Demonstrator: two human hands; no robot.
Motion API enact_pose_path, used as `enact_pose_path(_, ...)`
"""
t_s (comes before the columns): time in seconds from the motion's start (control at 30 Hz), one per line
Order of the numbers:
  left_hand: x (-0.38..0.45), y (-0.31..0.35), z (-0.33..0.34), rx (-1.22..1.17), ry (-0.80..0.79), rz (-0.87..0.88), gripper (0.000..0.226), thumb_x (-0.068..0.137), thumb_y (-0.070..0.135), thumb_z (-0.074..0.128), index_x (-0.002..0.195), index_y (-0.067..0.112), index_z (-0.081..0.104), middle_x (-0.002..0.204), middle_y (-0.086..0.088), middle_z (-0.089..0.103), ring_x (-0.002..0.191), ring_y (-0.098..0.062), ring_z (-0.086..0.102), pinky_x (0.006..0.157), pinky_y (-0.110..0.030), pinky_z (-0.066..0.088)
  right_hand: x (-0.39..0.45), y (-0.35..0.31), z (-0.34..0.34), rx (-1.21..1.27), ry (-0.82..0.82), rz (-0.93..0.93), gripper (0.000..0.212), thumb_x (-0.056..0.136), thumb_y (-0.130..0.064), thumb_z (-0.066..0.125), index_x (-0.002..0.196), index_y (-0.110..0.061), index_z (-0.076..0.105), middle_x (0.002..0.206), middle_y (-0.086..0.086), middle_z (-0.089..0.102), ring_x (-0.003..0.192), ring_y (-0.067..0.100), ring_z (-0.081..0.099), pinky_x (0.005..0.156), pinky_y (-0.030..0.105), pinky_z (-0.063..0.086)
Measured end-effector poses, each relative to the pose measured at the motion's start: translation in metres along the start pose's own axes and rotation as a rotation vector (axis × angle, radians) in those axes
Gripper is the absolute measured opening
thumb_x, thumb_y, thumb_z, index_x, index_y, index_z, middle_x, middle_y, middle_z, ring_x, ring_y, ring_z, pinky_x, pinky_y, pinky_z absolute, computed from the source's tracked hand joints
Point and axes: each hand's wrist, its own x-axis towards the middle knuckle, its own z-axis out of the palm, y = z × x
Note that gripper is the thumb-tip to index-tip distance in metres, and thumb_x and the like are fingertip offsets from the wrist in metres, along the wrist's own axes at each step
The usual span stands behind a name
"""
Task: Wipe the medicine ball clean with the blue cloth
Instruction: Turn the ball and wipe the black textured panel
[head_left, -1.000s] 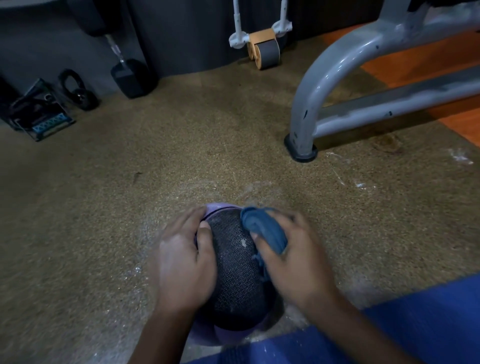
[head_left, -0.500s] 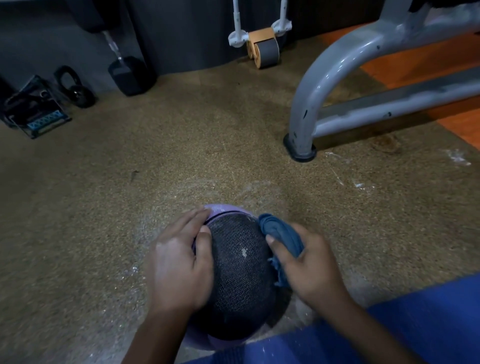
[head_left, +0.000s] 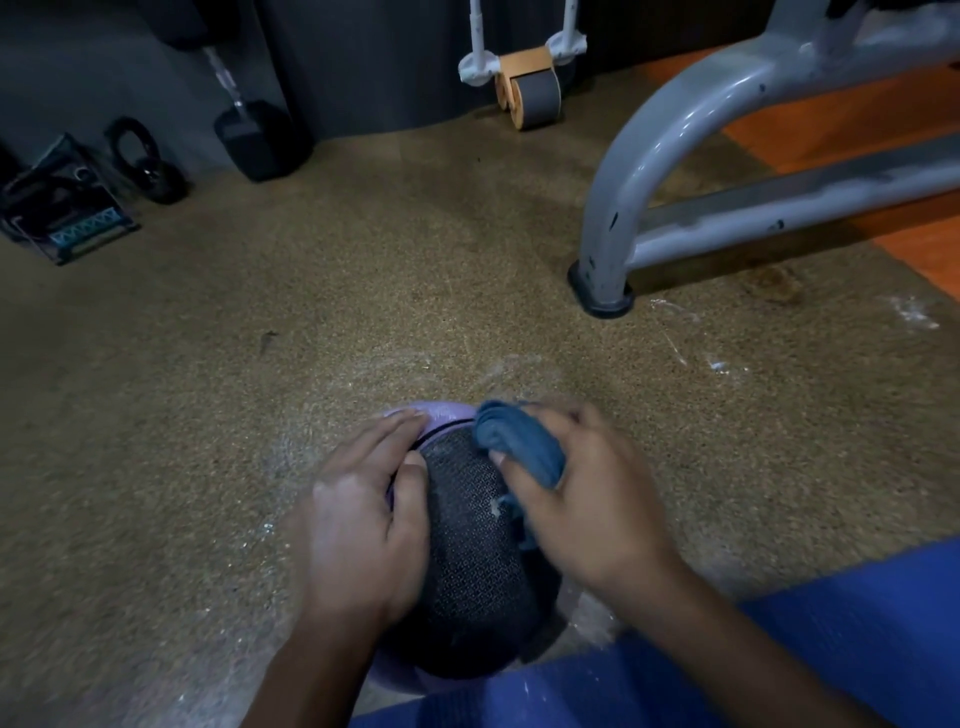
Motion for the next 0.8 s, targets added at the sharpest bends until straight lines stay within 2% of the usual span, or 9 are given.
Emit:
enact_pose_path(0.07, 0.0, 0.0, 0.001, 0.017, -0.017, 0.035, 0.051, 0.085, 0.035, 0.036, 0.119, 0.021, 0.072, 0.125, 0.009, 0.067, 0.125, -0.013, 0.057, 0.105, -0.044, 0.044, -0.017, -0.023, -0.004, -0.075, -0.052, -0.106, 0.052, 0.081, -0.055, 0.05, 0.131, -0.041, 0.052, 0.121, -0.007, 0.049, 0.102, 0.02, 0.06, 0.091, 0.038, 0.05)
enact_pose_path(0.17, 0.001, 0.001, 0.001, -0.014, -0.028, 0.066, 0.051, 0.082, 0.03, 0.036, 0.119, 0.02, 0.071, 0.125, 0.01, 0.067, 0.124, -0.012, 0.057, 0.105, -0.043, 0.045, -0.013, -0.037, -0.004, -0.106, -0.07, -0.195, 0.05, 0.082, -0.053, 0.049, 0.131, -0.042, 0.051, 0.119, -0.006, 0.049, 0.103, 0.019, 0.059, 0.09, 0.038, 0.05)
enact_pose_path(0.23, 0.002, 0.001, 0.002, -0.022, -0.02, 0.063, 0.049, 0.086, 0.032, 0.036, 0.119, 0.021, 0.07, 0.126, 0.011, 0.066, 0.125, -0.011, 0.055, 0.107, -0.042, 0.042, 0.004, -0.024, -0.003, -0.087, -0.037, -0.146, 0.042, 0.086, -0.05, 0.055, 0.127, -0.041, 0.056, 0.112, -0.005, 0.053, 0.099, 0.021, 0.061, 0.086, 0.038, 0.051)
enact_pose_path(0.33, 0.004, 0.001, 0.005, 0.018, -0.018, 0.033, 0.052, 0.087, 0.037, 0.034, 0.121, 0.022, 0.07, 0.128, 0.009, 0.066, 0.129, -0.011, 0.053, 0.109, -0.043, 0.04, 0.024, 0.005, -0.005, 0.018, -0.027, 0.045, 0.025, 0.088, -0.05, 0.062, 0.107, -0.034, 0.066, 0.097, -0.007, 0.06, 0.09, 0.019, 0.063, 0.079, 0.036, 0.052)
enact_pose_path(0.4, 0.005, 0.002, 0.006, 0.05, -0.022, 0.029, 0.052, 0.087, 0.037, 0.033, 0.121, 0.023, 0.07, 0.128, 0.01, 0.066, 0.129, -0.011, 0.053, 0.109, -0.043, 0.04, 0.022, 0.011, -0.006, 0.031, -0.023, 0.09, 0.025, 0.088, -0.05, 0.062, 0.106, -0.033, 0.067, 0.097, -0.009, 0.059, 0.091, 0.018, 0.062, 0.081, 0.035, 0.051)
enact_pose_path(0.5, 0.004, 0.007, 0.006, 0.068, -0.034, 0.052, 0.052, 0.086, 0.035, 0.033, 0.121, 0.022, 0.07, 0.127, 0.009, 0.066, 0.127, -0.012, 0.054, 0.108, -0.043, 0.042, 0.0, -0.008, -0.011, -0.031, -0.043, -0.009, 0.036, 0.088, -0.051, 0.06, 0.122, -0.04, 0.061, 0.112, -0.008, 0.052, 0.1, 0.017, 0.06, 0.09, 0.037, 0.049)
enact_pose_path(0.63, 0.002, 0.006, 0.002, 0.065, -0.009, 0.051, 0.053, 0.084, 0.033, 0.033, 0.118, 0.022, 0.071, 0.126, 0.01, 0.067, 0.122, -0.01, 0.057, 0.103, -0.032, 0.043, -0.007, -0.032, -0.008, -0.013, -0.078, -0.144, 0.039, 0.086, -0.051, 0.057, 0.124, -0.041, 0.057, 0.108, -0.009, 0.047, 0.097, 0.016, 0.061, 0.088, 0.037, 0.051)
enact_pose_path(0.7, 0.001, 0.004, 0.002, 0.051, 0.006, 0.041, 0.05, 0.086, 0.035, 0.034, 0.118, 0.023, 0.071, 0.126, 0.012, 0.066, 0.123, -0.009, 0.056, 0.105, -0.027, 0.041, 0.008, -0.016, -0.005, 0.055, -0.052, -0.052, 0.032, 0.086, -0.05, 0.061, 0.116, -0.039, 0.063, 0.105, -0.008, 0.053, 0.095, 0.016, 0.062, 0.087, 0.039, 0.052)
enact_pose_path(0.8, 0.0, 0.002, 0.003, 0.042, 0.007, 0.018, 0.051, 0.086, 0.037, 0.034, 0.119, 0.024, 0.071, 0.128, 0.012, 0.065, 0.125, -0.008, 0.055, 0.109, -0.032, 0.04, 0.026, 0.015, -0.005, 0.212, -0.077, 0.205, 0.019, 0.085, -0.05, 0.065, 0.096, -0.035, 0.069, 0.085, -0.007, 0.069, 0.08, 0.014, 0.068, 0.079, 0.044, 0.057)
